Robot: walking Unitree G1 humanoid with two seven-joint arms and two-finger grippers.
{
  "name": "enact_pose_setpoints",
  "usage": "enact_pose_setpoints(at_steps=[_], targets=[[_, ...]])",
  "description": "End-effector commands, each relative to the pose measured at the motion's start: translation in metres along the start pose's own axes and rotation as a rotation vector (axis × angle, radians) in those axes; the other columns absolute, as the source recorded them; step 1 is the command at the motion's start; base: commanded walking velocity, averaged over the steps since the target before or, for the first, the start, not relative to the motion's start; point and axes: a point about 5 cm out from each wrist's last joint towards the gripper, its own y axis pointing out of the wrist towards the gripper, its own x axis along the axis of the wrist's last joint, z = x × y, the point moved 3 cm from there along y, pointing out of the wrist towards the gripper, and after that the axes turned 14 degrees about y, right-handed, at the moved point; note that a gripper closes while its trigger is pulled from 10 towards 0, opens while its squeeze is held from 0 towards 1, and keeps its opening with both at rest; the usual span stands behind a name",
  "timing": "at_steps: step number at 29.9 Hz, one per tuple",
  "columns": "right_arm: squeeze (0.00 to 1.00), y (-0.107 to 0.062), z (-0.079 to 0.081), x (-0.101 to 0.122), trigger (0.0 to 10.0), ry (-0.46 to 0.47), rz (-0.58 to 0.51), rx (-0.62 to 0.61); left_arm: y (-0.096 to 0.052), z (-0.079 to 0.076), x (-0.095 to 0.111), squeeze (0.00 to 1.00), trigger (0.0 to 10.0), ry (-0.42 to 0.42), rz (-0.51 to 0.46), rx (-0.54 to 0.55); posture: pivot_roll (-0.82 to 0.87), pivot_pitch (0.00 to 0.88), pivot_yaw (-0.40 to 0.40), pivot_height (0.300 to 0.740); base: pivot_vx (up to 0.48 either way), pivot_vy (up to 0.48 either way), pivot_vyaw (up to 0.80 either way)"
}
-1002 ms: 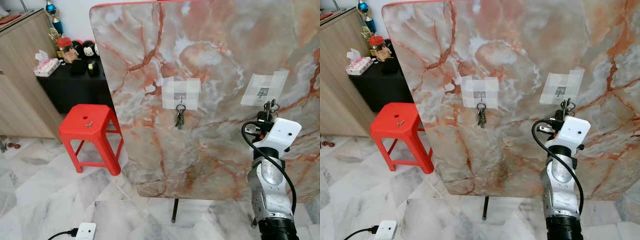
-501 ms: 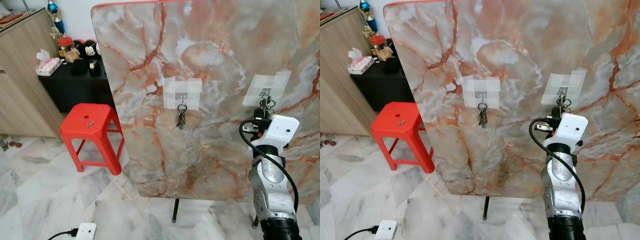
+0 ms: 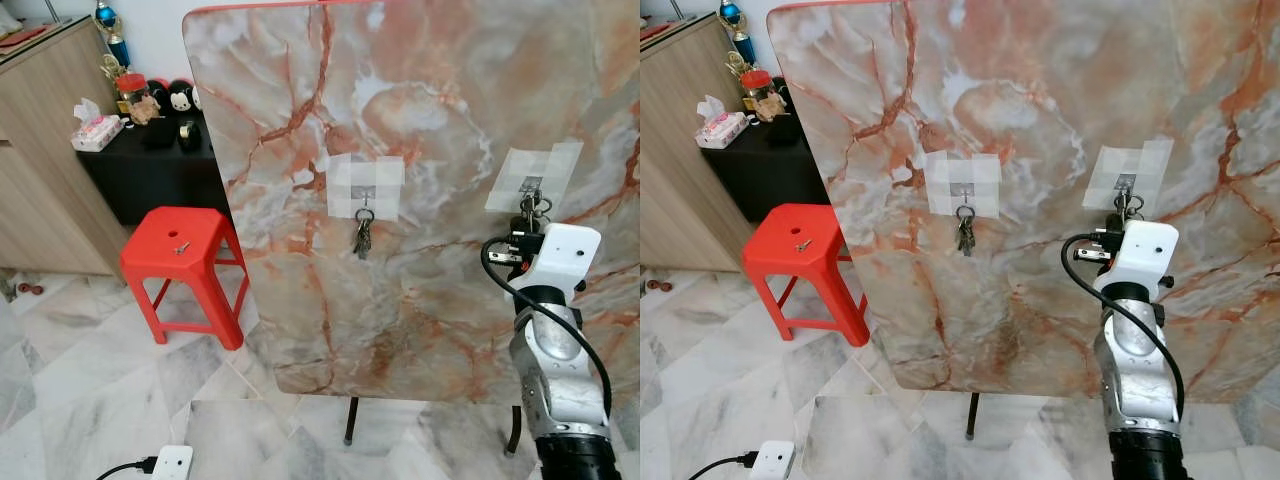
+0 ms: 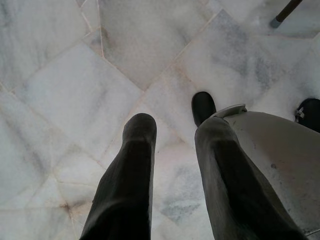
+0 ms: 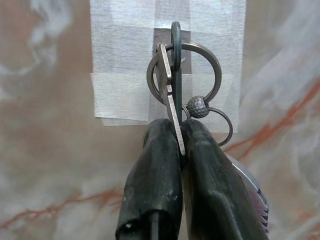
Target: Hang keys on a hook
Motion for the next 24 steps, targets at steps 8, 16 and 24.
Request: enact_pose_setpoints(at_steps=[8, 16, 24], targets=[[0.0, -0.005, -0.007, 0.018, 10.0, -0.088, 0.089, 0.04, -0.001, 0.001, -0.005, 0.0, 10.0, 0.022, 0.018, -0.005, -0.14, 0.0, 0.046, 0.74, 0.0, 0.0, 0.0], [0.0, -0.006, -0.006, 0.03, 10.0, -0.166, 0.182, 0.106, -0.001, 0.002, -0.005, 0.0, 10.0, 0.021, 0.015, -0.005, -0.14, 0.0, 0.048, 0.74, 0.0, 0.0, 0.0], [0.0, -0.007, -0.011, 0.037, 10.0, -0.247, 0.246, 0.121, -0.001, 0.002, -0.004, 0.0, 10.0, 0.022, 0.013, -0.006, -0.14, 0.0, 0.051, 0.74, 0.0, 0.0, 0.0]])
